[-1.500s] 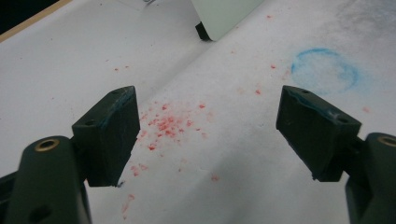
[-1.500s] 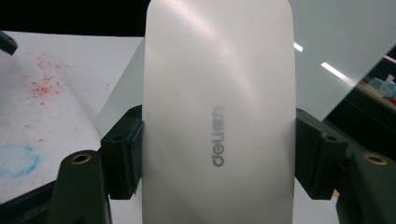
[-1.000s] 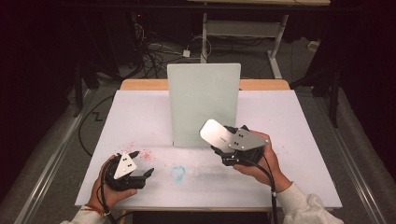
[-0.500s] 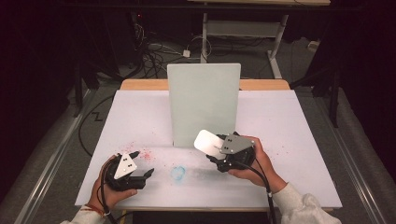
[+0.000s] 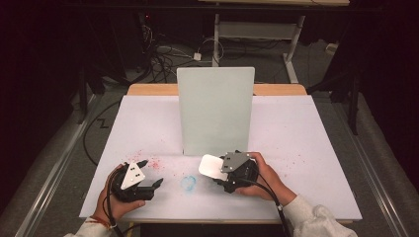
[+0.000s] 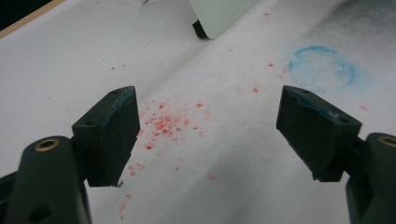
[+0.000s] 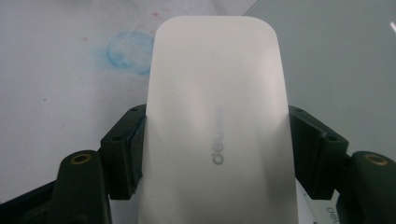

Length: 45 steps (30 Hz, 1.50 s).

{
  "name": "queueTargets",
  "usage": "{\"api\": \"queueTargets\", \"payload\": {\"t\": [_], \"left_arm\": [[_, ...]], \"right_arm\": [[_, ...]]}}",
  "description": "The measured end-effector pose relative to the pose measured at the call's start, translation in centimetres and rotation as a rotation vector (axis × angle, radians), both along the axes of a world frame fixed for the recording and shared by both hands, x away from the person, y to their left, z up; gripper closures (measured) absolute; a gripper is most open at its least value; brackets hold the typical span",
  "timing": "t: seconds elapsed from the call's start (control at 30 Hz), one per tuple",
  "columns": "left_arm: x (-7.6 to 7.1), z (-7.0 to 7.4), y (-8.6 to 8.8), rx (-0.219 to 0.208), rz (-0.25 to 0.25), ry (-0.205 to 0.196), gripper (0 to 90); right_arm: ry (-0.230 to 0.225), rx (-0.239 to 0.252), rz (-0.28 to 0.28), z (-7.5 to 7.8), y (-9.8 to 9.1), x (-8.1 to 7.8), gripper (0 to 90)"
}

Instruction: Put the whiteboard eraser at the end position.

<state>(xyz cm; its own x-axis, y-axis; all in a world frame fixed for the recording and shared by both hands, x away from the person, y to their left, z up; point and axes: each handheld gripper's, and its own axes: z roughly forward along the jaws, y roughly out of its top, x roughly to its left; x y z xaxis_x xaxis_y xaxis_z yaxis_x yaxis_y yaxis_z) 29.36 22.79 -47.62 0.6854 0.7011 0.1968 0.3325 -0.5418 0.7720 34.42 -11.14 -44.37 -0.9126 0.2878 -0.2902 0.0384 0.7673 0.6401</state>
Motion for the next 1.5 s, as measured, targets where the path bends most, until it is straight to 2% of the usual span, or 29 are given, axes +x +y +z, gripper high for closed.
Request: {"api": "queueTargets", "payload": {"t": [0.17, 0.47, 0.57, 0.7, 0.77, 0.93, 1.07, 1.2, 1.5], "left_arm": [[0.0, 0.0, 0.0, 0.0, 0.0, 0.001, 20.9], [0.1, 0.0, 0.0, 0.003, -0.006, -0.009, 20.9], [0.1, -0.1, -0.1, -0.002, -0.003, 0.006, 20.9], [0.1, -0.1, -0.1, -0.003, -0.002, 0.007, 20.9], [0.1, -0.1, -0.1, -0.001, -0.002, 0.008, 20.9], [0.0, -0.1, -0.1, -0.002, -0.003, 0.007, 20.9], [0.0, -0.1, -0.1, -0.003, -0.002, 0.007, 20.9], [0.0, -0.2, -0.2, -0.001, -0.003, 0.007, 20.9], [0.1, -0.2, -0.2, 0.0, -0.004, 0.009, 20.9]], "right_arm": [[0.034, -0.04, 0.023, -0.9, 0.4, 0.1, 30.7], [0.07, -0.064, 0.047, -1.9, 0.9, 0.1, 30.6], [0.081, -0.074, 0.052, -2.1, 0.9, 0.2, 30.2], [0.077, -0.029, 0.051, -1.7, 0.7, 0.2, 29.9], [0.079, -0.027, 0.051, -1.5, 0.6, 0.2, 30.1], [0.065, -0.013, 0.055, -1.1, 0.5, 0.1, 30.1], [0.044, 0.011, 0.043, -0.7, 0.3, -0.1, 31.2], [0.042, 0.033, 0.028, -0.3, 0.0, -0.1, 31.3], [-0.035, 0.069, -0.013, 1.0, -0.6, -0.1, 29.8]]}}
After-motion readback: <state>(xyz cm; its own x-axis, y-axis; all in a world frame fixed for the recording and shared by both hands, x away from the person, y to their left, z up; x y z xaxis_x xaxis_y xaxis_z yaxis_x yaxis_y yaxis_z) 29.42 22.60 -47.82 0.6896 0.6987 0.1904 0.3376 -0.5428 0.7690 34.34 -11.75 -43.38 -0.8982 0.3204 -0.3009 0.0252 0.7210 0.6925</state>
